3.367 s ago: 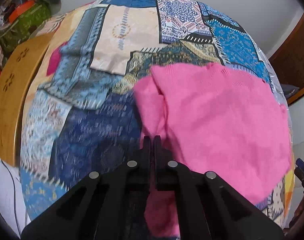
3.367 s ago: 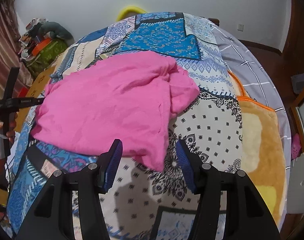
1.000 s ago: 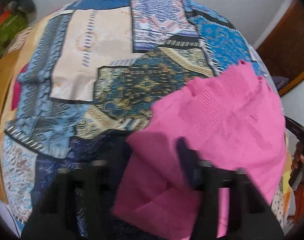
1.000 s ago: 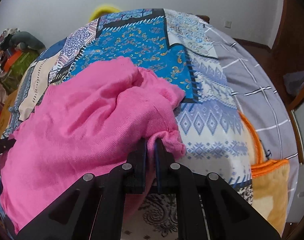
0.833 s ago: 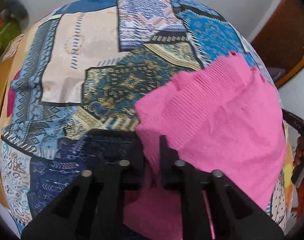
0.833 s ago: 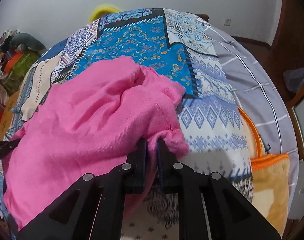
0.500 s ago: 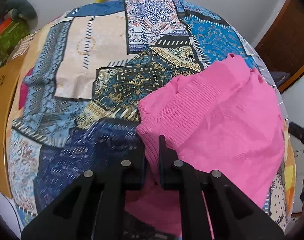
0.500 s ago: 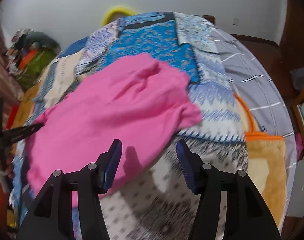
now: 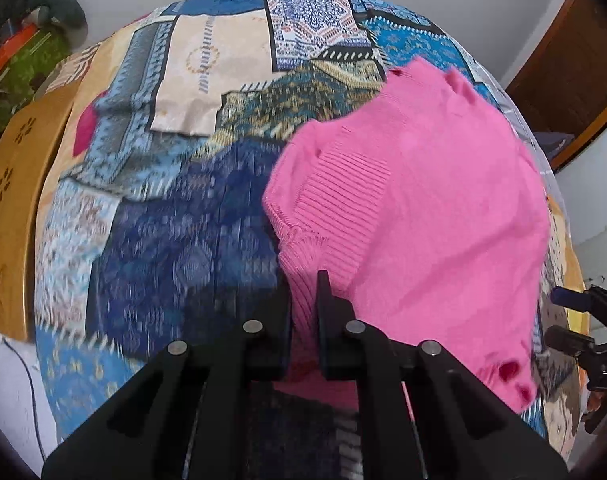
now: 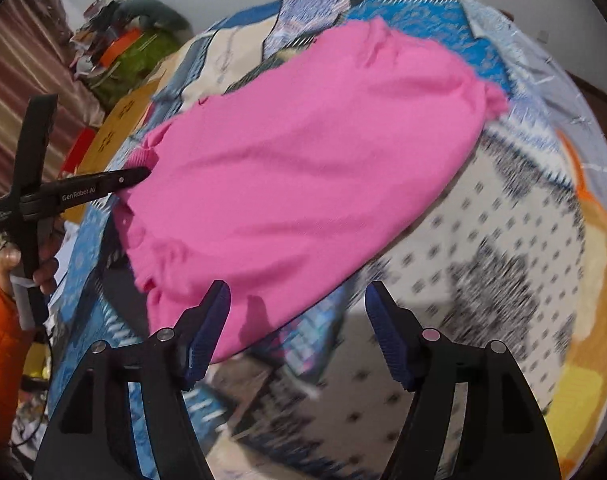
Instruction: Fold small clothes
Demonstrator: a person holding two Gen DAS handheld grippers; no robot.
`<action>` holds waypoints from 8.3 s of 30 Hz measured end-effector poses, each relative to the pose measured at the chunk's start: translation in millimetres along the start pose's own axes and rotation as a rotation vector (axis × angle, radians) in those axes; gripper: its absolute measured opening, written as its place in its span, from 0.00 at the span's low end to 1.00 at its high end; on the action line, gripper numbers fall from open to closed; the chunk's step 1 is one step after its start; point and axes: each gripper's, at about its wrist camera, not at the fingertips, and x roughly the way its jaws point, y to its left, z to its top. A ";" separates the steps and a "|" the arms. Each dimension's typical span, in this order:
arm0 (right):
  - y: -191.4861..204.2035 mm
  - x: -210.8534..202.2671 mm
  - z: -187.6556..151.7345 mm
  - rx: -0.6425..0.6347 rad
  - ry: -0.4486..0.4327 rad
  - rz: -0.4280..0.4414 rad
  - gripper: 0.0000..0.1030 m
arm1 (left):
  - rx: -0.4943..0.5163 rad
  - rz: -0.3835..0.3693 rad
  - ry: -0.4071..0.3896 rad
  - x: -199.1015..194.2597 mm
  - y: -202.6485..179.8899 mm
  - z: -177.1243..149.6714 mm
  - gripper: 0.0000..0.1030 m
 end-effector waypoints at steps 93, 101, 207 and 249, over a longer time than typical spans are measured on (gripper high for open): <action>36.7 -70.1 72.0 -0.209 -0.337 -0.095 0.10 | 0.270 0.094 -0.268 -88.2 -94.6 51.3 0.12; -0.2 -42.4 126.9 -0.144 -0.313 -0.132 0.10 | 0.211 0.047 -0.206 -40.9 -94.5 118.4 0.12; 113.3 -14.9 79.8 -0.096 -0.223 0.119 0.10 | -0.158 -0.130 -0.182 -117.9 68.0 -1.1 0.18; 181.5 -175.7 -15.2 -0.286 -0.665 -0.023 0.11 | 0.030 0.047 -0.578 -279.3 8.6 -106.5 0.19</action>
